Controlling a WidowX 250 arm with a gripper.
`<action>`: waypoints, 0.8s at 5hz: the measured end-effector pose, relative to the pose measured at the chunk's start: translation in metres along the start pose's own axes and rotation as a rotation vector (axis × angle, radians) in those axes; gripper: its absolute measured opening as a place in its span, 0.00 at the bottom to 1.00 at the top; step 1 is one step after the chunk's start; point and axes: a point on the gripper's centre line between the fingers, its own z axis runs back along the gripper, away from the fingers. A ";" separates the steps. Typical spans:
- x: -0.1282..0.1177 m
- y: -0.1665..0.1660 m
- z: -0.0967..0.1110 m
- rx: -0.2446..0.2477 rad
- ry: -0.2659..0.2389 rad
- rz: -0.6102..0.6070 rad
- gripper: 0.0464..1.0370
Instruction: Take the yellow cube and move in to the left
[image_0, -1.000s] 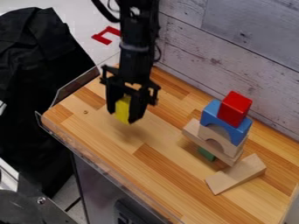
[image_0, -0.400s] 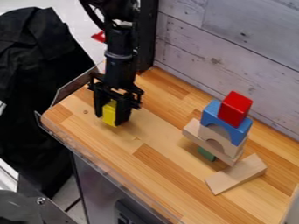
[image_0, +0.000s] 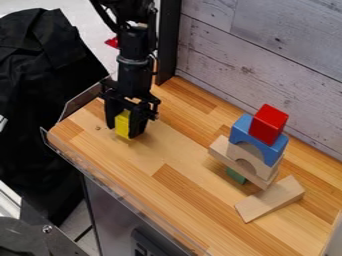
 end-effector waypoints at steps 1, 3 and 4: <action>0.004 -0.010 -0.004 0.007 0.012 -0.055 0.61; 0.004 -0.017 0.002 -0.044 -0.019 -0.055 0.96; -0.001 -0.020 0.029 -0.037 -0.088 -0.054 0.96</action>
